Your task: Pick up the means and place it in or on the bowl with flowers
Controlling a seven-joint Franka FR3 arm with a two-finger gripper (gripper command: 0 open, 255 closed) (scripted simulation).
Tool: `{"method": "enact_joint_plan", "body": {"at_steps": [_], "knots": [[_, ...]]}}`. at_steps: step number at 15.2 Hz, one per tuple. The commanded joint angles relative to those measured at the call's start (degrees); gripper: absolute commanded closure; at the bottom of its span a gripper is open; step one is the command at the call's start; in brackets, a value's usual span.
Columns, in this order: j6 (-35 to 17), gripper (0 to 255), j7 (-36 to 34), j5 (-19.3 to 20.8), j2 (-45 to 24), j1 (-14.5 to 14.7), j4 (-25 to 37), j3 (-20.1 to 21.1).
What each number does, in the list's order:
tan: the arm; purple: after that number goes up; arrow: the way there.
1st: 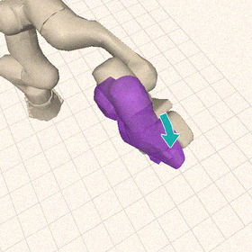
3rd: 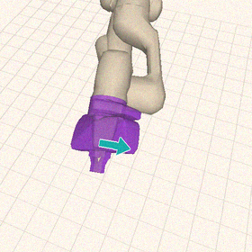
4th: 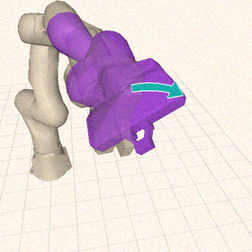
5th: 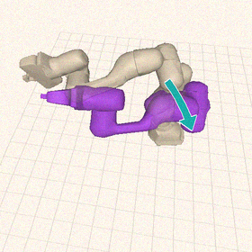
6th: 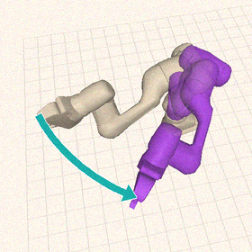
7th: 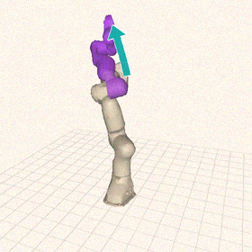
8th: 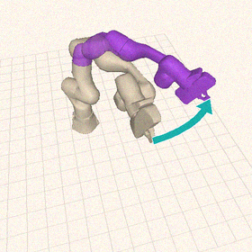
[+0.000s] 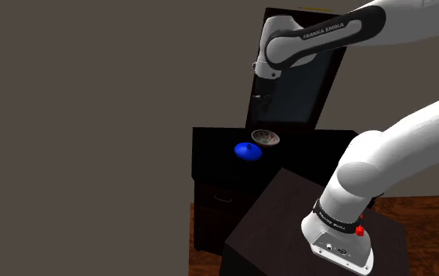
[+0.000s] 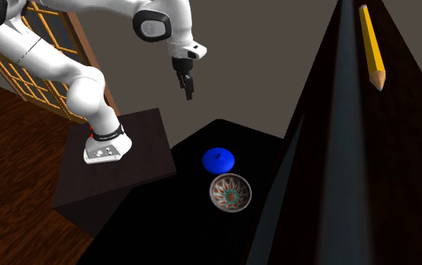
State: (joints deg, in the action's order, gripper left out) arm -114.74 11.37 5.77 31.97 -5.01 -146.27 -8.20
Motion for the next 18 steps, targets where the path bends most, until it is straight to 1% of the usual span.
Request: {"method": "enact_joint_plan", "body": {"at_steps": [1, 6, 10, 14, 18], "knots": [[-4.0, 0, 2.0, 0.4, -3.1, -0.7, -0.7, -2.0], [-12.9, 0, 6.9, -0.5, -13.0, -1.4, 0.5, -6.5], [-19.2, 0, 11.9, -3.4, -21.9, -1.4, 2.9, -9.8], [-24.3, 0, 18.3, -8.9, -31.5, -1.6, 6.6, -12.2], [-27.7, 0, 25.6, -16.1, -41.4, -3.2, 11.7, -12.5]]}}
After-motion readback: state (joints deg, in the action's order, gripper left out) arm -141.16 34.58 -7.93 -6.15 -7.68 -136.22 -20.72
